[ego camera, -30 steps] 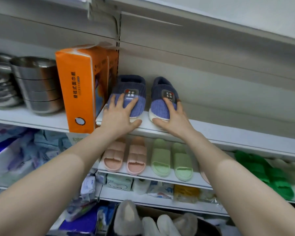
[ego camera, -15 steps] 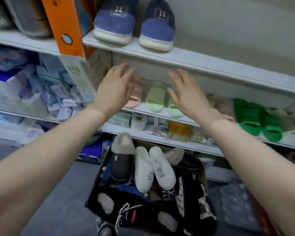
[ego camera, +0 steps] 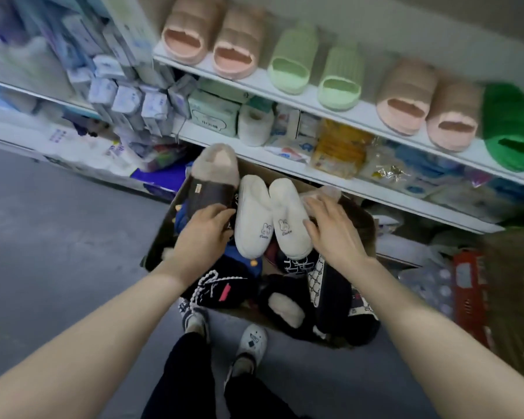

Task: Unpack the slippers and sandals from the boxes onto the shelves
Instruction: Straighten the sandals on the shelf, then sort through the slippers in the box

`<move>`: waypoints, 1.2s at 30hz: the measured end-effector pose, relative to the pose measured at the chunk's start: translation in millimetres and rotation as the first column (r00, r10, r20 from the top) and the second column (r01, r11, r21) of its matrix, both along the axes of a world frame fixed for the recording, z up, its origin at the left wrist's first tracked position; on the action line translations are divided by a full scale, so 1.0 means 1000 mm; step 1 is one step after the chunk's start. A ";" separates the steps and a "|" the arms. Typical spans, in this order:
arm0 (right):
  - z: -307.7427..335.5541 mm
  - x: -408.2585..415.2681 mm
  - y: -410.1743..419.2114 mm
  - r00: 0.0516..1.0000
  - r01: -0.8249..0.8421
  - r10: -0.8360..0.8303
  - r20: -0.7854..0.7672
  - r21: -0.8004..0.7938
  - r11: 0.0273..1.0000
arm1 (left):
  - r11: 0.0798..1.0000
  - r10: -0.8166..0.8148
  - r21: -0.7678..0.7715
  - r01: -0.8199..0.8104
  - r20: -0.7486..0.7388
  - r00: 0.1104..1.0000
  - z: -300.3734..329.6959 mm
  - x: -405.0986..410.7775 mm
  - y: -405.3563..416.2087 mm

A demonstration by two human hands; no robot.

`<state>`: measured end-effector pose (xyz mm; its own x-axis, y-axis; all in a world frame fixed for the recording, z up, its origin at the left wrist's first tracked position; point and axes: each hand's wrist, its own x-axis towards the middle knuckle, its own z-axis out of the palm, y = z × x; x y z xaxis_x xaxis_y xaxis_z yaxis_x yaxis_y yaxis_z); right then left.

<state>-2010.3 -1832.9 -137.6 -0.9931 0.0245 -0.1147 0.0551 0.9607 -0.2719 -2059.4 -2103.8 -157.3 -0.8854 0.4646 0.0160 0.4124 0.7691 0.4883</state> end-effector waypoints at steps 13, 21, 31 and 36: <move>-0.132 -0.021 0.020 0.921 0.288 -0.256 0.294 -0.072 0.955 | 0.983 0.185 -0.069 -0.173 0.444 0.877 -0.123 0.000 0.030; -0.153 -0.023 0.016 0.869 0.407 -0.317 0.381 -0.182 0.895 | 0.903 0.361 -0.063 -0.425 0.648 0.670 -0.168 -0.017 0.065; -0.123 0.006 0.016 0.820 0.563 -0.420 0.390 -0.413 0.716 | 0.870 0.298 -0.013 -0.493 0.809 0.506 -0.143 -0.006 0.040; -0.064 0.038 0.009 0.820 0.571 -0.463 0.336 -0.511 0.643 | 0.789 0.143 0.148 -0.596 0.900 0.413 -0.083 0.011 0.030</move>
